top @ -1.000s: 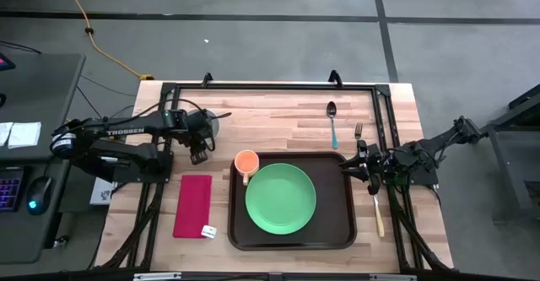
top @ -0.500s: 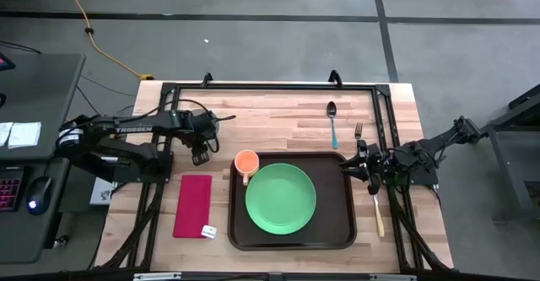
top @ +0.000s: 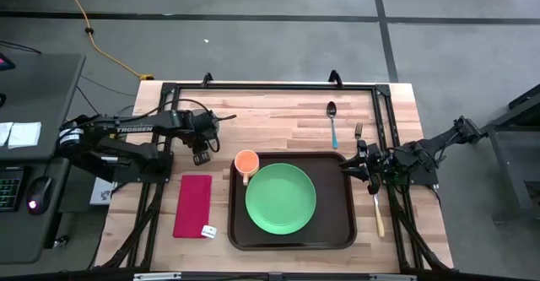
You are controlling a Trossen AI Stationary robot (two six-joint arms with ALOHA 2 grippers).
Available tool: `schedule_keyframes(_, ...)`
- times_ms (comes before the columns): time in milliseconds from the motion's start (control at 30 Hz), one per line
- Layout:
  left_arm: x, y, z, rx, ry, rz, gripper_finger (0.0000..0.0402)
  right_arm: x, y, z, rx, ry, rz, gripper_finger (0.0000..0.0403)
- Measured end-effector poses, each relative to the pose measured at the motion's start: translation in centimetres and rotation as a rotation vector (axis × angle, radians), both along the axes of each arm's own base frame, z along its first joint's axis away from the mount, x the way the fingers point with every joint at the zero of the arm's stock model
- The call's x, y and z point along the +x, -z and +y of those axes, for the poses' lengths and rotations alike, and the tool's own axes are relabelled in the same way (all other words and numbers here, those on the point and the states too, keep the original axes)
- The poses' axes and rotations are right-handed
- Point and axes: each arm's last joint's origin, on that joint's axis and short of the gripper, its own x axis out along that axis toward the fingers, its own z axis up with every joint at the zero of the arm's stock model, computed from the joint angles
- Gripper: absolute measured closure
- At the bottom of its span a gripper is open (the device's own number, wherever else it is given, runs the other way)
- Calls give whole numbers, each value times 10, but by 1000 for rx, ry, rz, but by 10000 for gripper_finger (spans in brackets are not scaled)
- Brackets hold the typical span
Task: Set up tray
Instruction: Put the gray bowl on top of the green plate
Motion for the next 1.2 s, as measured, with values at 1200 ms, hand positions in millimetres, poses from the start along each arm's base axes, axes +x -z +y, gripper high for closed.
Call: schedule_keyframes(1200,17,-132,9,141,30,-121,385,0,0,0,-5,0,4,304)
